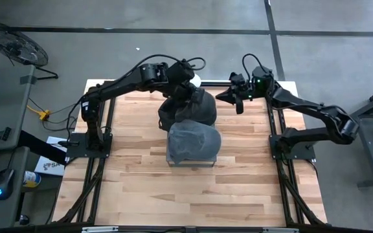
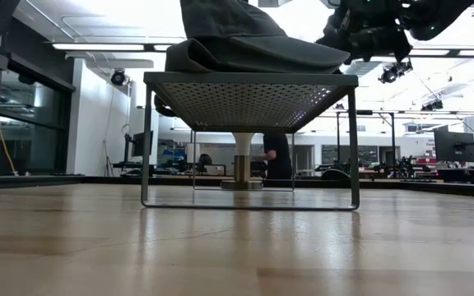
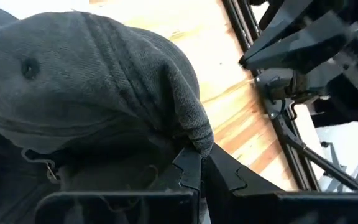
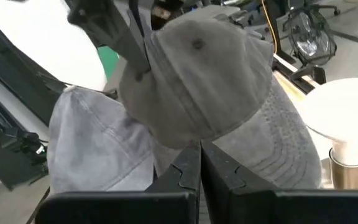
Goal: Pick & Place hat
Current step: Stack the black cap on the black cap on the shelf, then return to Home Position
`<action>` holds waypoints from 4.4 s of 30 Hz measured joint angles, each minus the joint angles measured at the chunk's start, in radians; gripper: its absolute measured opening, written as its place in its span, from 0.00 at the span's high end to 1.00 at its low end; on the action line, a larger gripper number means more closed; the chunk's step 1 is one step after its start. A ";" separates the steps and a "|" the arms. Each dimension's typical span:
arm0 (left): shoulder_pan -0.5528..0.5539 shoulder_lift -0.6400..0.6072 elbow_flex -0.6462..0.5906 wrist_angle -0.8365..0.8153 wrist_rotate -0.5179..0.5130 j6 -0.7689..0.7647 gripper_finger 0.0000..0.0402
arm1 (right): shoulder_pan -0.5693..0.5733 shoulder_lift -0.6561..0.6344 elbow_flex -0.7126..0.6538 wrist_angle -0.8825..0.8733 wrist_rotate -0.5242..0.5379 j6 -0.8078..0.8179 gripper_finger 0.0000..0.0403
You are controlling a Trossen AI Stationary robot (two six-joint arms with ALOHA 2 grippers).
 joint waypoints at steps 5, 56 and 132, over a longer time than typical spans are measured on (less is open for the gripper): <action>-0.005 0.000 0.000 -0.005 -0.030 -0.014 1.00 | 0.037 0.039 0.000 0.016 0.022 -0.005 1.00; -0.043 -0.017 0.179 -0.264 -0.029 0.363 0.89 | 0.175 0.200 0.002 -0.027 0.170 -0.055 1.00; -0.121 -0.630 -0.683 0.465 0.033 0.851 0.89 | 0.541 -0.609 -0.376 -0.021 0.824 0.237 1.00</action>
